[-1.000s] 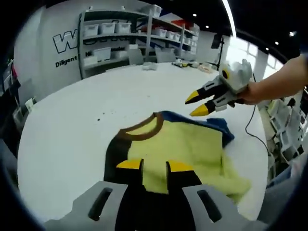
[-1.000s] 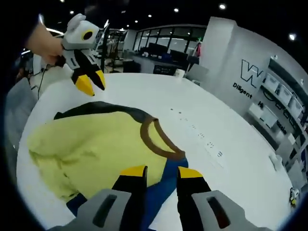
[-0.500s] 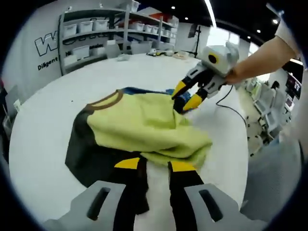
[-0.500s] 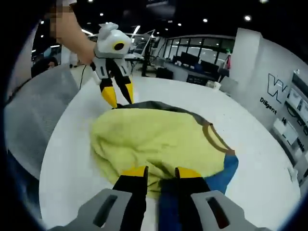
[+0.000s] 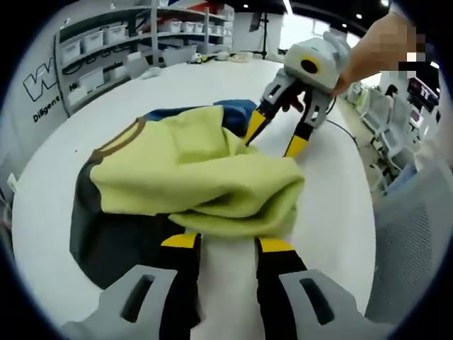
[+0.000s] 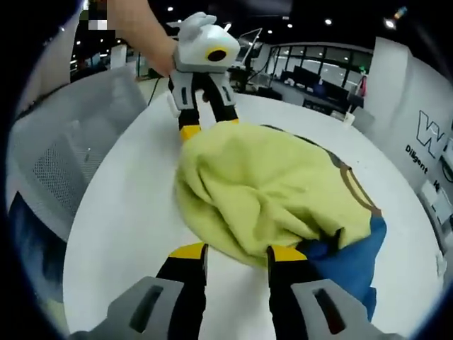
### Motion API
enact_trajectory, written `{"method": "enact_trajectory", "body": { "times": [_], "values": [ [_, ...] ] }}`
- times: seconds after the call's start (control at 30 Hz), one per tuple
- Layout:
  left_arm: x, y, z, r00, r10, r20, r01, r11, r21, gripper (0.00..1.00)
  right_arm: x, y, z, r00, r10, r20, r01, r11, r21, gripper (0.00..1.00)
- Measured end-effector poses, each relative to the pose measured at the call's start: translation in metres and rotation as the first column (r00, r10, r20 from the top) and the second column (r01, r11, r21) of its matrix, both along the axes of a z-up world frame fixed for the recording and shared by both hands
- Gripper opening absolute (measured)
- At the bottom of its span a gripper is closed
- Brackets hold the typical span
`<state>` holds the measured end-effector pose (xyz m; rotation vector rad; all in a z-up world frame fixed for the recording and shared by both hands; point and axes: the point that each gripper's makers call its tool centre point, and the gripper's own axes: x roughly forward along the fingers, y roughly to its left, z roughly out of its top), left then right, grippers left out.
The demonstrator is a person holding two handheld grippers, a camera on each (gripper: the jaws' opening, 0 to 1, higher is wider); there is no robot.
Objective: Fold the garment on the visible template until the final outline fits inside the template.
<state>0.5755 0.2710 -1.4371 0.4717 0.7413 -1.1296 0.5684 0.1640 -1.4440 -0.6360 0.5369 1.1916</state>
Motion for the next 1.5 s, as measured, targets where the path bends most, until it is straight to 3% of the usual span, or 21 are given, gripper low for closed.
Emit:
{"method": "enact_trajectory", "body": {
  "times": [0.2,0.3,0.33,0.57,0.73,0.8,0.93,1.07,1.17,1.33,1.43,1.5],
  "values": [
    [0.001,-0.002,-0.003,1.0,-0.01,0.009,0.01,1.0,0.012,0.12,0.006,0.005,-0.001,1.0,-0.011,-0.018,0.012,1.0,0.028,0.19],
    [0.002,-0.006,0.002,1.0,-0.015,0.026,0.015,1.0,-0.011,0.0,0.012,0.003,0.002,1.0,-0.02,0.013,0.02,1.0,0.007,0.06],
    [0.004,-0.006,0.005,0.999,-0.014,0.041,0.015,1.0,-0.018,0.0,0.013,0.003,0.005,1.0,-0.023,0.002,0.023,1.0,0.015,0.0],
    [0.006,-0.01,0.03,0.999,0.011,0.048,-0.006,0.995,-0.098,0.0,0.004,0.009,0.035,0.999,0.004,-0.038,-0.001,0.997,0.074,0.0],
    [0.015,-0.012,0.061,0.996,0.084,0.041,-0.073,0.974,-0.216,0.0,-0.001,0.01,0.063,0.998,0.001,-0.069,0.008,0.991,0.136,0.0],
    [0.02,-0.009,0.073,0.994,0.106,0.04,-0.093,0.963,-0.253,0.0,-0.005,0.011,0.076,0.994,-0.01,-0.107,0.03,0.982,0.188,0.0],
    [0.018,-0.004,0.078,0.994,0.112,0.018,-0.104,0.961,-0.257,0.0,-0.004,0.012,0.098,0.977,-0.064,-0.206,0.126,0.945,0.301,0.0],
    [-0.003,0.004,0.054,0.998,0.068,-0.012,-0.069,0.984,-0.164,0.02,-0.004,0.016,0.115,0.966,-0.085,-0.244,0.171,0.918,0.358,0.0],
    [-0.014,0.002,0.039,0.997,0.069,-0.033,-0.073,0.986,-0.149,0.15,-0.009,0.021,0.125,0.952,-0.088,-0.292,0.203,0.897,0.393,0.0],
    [-0.032,-0.013,0.017,0.997,0.06,-0.056,-0.066,0.991,-0.113,0.37,-0.002,0.027,0.139,0.912,-0.13,-0.388,0.314,0.83,0.461,0.0],
    [-0.028,-0.025,0.012,0.994,0.098,-0.046,-0.103,0.987,-0.121,0.43,0.006,0.027,0.139,0.888,-0.161,-0.43,0.37,0.805,0.463,0.0],
    [-0.017,-0.033,0.019,0.984,0.168,-0.065,-0.177,0.966,-0.187,0.42,0.01,0.028,0.14,0.871,-0.174,-0.46,0.407,0.779,0.476,0.0]
  ]
}}
